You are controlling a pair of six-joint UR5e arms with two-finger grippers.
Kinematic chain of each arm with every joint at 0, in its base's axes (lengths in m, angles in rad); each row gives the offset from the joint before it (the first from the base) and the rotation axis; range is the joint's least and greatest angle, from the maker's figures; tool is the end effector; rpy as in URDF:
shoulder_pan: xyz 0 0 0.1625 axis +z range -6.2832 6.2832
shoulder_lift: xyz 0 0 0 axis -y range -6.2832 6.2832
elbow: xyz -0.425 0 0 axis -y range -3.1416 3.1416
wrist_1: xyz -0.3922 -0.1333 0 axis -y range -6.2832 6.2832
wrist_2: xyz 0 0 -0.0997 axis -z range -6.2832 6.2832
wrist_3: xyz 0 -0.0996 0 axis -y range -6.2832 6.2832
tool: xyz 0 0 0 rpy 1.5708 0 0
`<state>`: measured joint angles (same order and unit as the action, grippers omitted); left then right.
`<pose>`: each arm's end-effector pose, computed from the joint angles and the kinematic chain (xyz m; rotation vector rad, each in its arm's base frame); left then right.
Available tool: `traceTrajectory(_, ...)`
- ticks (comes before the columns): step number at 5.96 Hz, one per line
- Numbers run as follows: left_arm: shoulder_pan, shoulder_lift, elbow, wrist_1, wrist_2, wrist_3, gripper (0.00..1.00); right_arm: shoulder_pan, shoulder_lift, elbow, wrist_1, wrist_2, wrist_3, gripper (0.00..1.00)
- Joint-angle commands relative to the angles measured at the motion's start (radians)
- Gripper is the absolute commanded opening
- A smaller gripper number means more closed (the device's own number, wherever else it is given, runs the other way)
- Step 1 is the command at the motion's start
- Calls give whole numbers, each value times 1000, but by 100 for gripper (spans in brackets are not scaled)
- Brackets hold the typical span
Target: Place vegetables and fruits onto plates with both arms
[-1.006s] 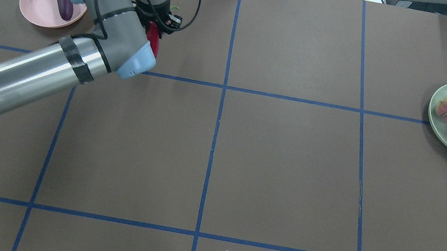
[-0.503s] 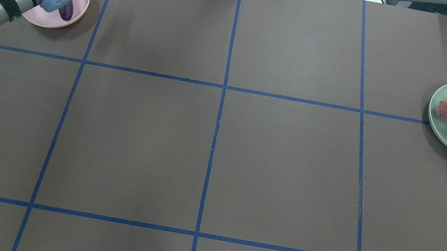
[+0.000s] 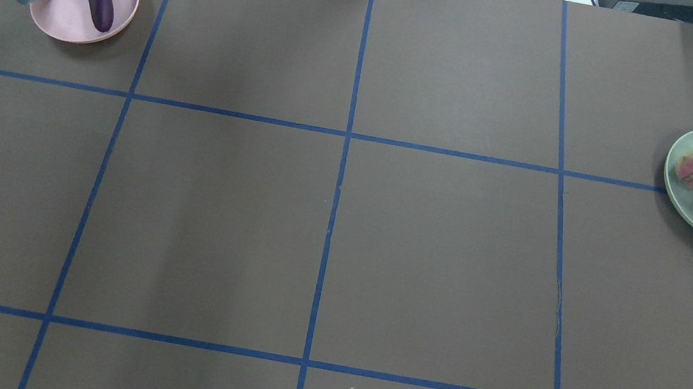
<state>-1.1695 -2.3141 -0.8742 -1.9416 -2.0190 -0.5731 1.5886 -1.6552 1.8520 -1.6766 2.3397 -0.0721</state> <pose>0.2322 -0.7780 0.4987 0.1559 0.5823 -0.0730 0.0721 -0.4534 0.5715 0.1209 -0.7639 -0.0865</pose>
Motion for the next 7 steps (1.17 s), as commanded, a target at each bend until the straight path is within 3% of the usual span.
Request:
traceTrajectory(1,-1,53,-21,-85,-50,-53,100,-1,2,1,0,1,0,100)
traceTrajectory(3,-2,88,-90,-73,-115,-50,100,-3,2,1,0,0,0,100)
traceTrajectory(5,-71,119,-176,-71,-283,5,100,-19,23,-7,-3,-3,3,100)
traceTrajectory(6,-147,207,-245,-66,-356,163,100,-25,25,-8,-2,-3,3,100)
traceTrajectory(7,-212,231,-261,-15,-380,337,100,-30,28,-8,-2,-3,5,100)
